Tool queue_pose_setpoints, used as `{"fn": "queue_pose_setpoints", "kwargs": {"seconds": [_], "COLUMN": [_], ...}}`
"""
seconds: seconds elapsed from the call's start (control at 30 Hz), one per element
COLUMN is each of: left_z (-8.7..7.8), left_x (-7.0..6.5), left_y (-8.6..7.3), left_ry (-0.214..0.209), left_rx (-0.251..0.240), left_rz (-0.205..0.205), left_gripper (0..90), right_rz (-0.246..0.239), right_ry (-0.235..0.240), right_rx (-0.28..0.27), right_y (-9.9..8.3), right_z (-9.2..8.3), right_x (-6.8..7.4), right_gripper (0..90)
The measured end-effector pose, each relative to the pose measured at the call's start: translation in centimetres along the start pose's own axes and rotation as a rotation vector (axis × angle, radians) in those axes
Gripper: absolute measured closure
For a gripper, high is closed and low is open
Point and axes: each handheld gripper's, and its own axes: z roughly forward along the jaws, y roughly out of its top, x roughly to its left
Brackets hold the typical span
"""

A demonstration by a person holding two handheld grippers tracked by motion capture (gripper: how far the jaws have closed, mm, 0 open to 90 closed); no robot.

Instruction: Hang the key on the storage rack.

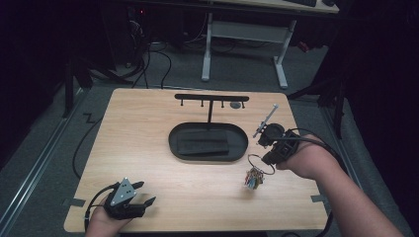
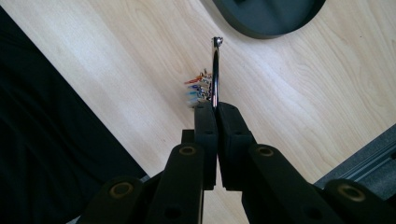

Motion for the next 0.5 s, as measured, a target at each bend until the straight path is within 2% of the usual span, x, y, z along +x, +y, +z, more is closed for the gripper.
{"fn": "queue_pose_setpoints", "kwargs": {"seconds": [0.27, 0.5], "left_z": [-0.1, 0.1], "left_x": [0.0, 0.1], "left_y": [-0.2, -0.2], "left_ry": [-0.009, -0.012], "left_rx": [-0.015, -0.01], "left_rz": [-0.011, 0.002], "left_gripper": [32.5, 32.4], "right_rz": [0.023, 0.039], "right_ry": [0.005, -0.009], "right_rx": [-0.024, -0.016], "right_y": [0.4, 1.4], "right_z": [-0.2, -0.3], "right_x": [-1.1, -1.8], "right_gripper": [88.0, 88.0]}}
